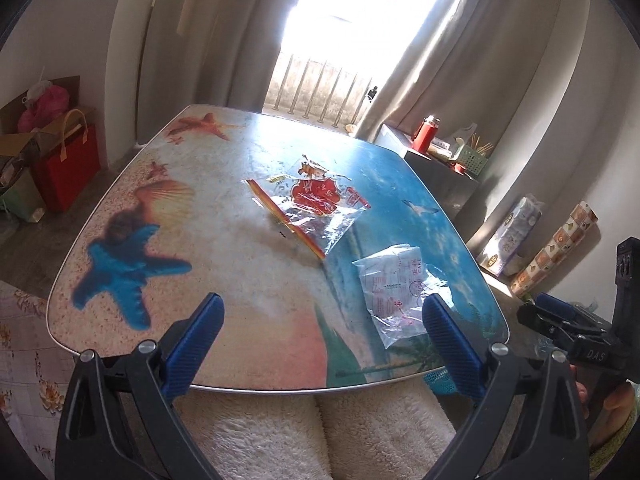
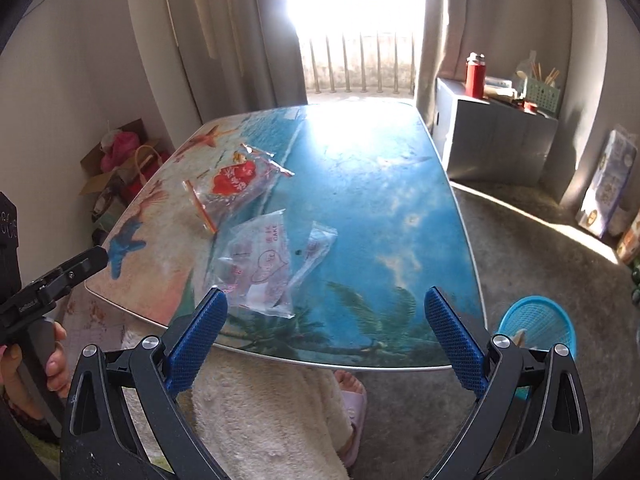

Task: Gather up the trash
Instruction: 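Move both tools back toward the table with the two plastic bags, then close the right gripper on the clear cake bag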

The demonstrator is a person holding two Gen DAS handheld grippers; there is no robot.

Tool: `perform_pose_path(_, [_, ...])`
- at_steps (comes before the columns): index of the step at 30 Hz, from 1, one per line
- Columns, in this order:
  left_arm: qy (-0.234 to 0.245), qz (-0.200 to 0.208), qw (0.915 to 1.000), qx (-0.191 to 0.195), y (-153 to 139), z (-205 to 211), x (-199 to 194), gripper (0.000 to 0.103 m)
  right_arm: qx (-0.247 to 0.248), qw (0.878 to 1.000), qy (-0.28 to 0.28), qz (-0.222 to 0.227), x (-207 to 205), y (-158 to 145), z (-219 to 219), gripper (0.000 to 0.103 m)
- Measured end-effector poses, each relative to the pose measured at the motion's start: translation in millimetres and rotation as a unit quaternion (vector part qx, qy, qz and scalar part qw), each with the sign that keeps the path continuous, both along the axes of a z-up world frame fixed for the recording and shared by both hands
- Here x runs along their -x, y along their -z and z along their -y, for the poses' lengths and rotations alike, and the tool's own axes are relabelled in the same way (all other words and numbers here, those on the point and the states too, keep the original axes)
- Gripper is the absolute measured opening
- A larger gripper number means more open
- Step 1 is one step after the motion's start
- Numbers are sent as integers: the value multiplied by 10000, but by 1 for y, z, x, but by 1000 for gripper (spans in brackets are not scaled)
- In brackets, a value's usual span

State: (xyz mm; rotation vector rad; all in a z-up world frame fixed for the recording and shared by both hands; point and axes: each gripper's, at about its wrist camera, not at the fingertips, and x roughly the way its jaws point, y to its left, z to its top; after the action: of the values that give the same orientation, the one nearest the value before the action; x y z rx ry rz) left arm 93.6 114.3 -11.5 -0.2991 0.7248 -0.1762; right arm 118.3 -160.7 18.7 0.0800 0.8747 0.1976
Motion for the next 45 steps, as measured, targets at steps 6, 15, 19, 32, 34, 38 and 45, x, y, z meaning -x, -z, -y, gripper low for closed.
perform_pose_path(6, [-35,-106,9999,37,10,-13,-4,97,-526,9967,34,-620,-28,18,-14,95])
perform_pose_path(15, [-121,-223,9997,-65,15,-26,-13,97,-386,9925,184,-1144,-79,55,-35,95])
perform_pose_path(19, [-165,-228,9995,-157,17,-32,-15,97,-152,9931,89,-1156,-88,64,-48,95])
perform_pose_path(32, [-237,-77,9988,-427,15,-42,-22,97,613,9935,-421,-864,-82,75,-78,71])
perform_pose_path(34, [-211,-43,9986,-479,14,-42,-24,97,675,9933,-446,-820,-81,74,-78,60])
perform_pose_path(38, [-158,-37,9986,-499,12,-42,-27,97,774,9930,-456,-763,-78,73,-76,50])
perform_pose_path(45, [-74,-79,9993,-361,14,-43,-33,97,759,9940,-404,-669,-77,71,-63,18])
